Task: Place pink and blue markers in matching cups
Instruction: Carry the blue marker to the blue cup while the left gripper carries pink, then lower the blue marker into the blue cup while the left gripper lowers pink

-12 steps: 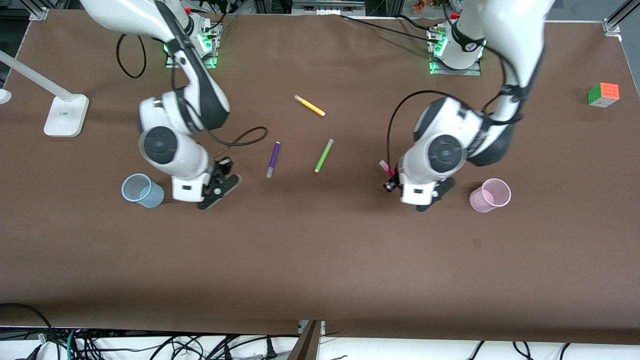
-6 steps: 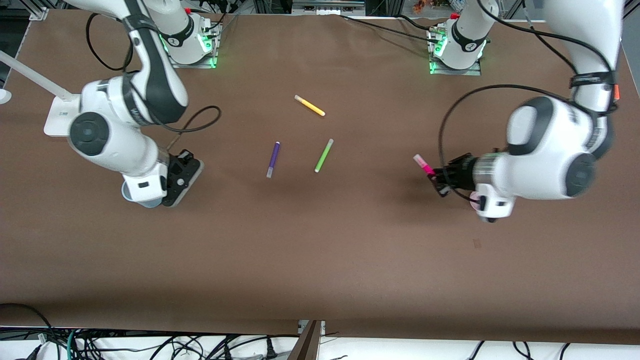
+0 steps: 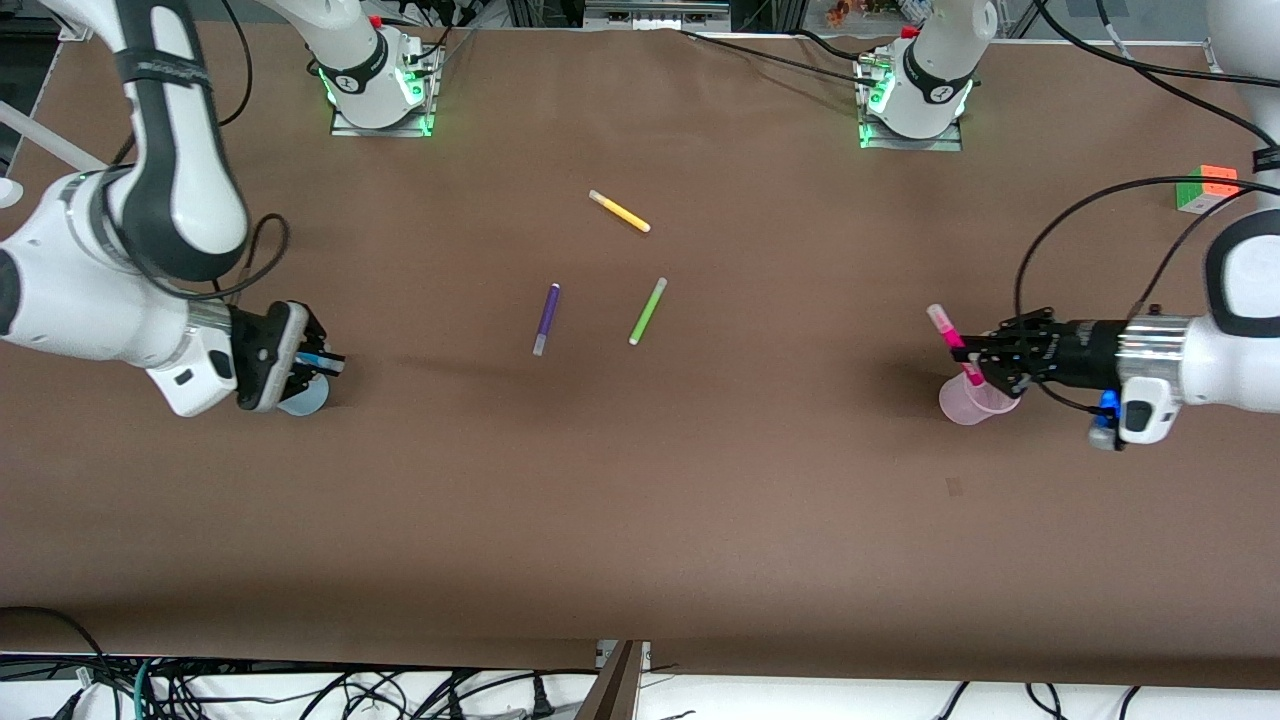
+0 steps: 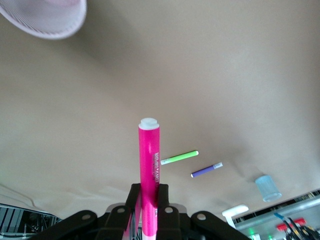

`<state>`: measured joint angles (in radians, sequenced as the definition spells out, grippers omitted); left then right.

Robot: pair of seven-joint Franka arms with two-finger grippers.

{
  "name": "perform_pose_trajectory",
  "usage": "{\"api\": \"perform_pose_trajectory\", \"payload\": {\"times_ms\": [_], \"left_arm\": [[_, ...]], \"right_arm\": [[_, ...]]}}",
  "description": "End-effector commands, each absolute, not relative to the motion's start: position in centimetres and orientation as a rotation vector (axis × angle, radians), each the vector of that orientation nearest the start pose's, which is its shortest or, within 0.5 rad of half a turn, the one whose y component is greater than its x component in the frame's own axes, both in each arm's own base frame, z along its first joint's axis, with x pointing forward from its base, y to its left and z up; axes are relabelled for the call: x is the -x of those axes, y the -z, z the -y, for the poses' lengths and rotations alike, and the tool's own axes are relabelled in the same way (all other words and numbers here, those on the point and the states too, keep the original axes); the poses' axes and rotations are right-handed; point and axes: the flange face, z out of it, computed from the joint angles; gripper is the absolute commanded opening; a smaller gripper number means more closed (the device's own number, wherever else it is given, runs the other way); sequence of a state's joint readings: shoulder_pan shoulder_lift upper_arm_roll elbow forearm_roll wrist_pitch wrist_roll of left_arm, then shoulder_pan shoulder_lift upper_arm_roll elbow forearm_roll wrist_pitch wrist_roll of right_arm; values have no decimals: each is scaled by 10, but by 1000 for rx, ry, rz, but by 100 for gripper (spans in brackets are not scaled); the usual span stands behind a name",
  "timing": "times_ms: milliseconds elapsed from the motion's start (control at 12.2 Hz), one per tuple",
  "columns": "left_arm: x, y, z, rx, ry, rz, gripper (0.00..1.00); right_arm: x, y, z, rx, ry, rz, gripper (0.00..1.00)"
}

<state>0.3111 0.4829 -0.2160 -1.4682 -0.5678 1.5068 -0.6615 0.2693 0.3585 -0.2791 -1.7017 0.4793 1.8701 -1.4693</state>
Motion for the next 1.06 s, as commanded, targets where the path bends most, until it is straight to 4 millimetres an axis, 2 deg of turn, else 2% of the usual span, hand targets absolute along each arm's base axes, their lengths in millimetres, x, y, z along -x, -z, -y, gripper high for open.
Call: {"api": "perform_pose_trajectory", "payload": {"times_ms": [0,163,327,490,653,816,980], "left_arm": [[-641,-377,-80,-2142,800,-957,0],[-633,-343,-129,-2003,805,-938,0],[-626,-310,-167,-1869,808,-957,0],[-625,-285,-177,-1772,820,-966,0],[-621,-251,-180,-1644,855,-984,0],[-613,-215,-174,-1586,918,-998,0],[-608,-203,-170,-1568,948,-1002,0]], "right_arm": [[-633,-373,-17,2089,234,1690,11],[-631,-357,11,1996,294,1685,11],[-628,-338,38,1916,351,1677,11],[-622,-320,60,1837,404,1645,11],[-618,-311,76,1804,425,1625,11],[-616,-306,83,1782,438,1645,11],[-613,-299,93,1773,439,1638,11]]}}
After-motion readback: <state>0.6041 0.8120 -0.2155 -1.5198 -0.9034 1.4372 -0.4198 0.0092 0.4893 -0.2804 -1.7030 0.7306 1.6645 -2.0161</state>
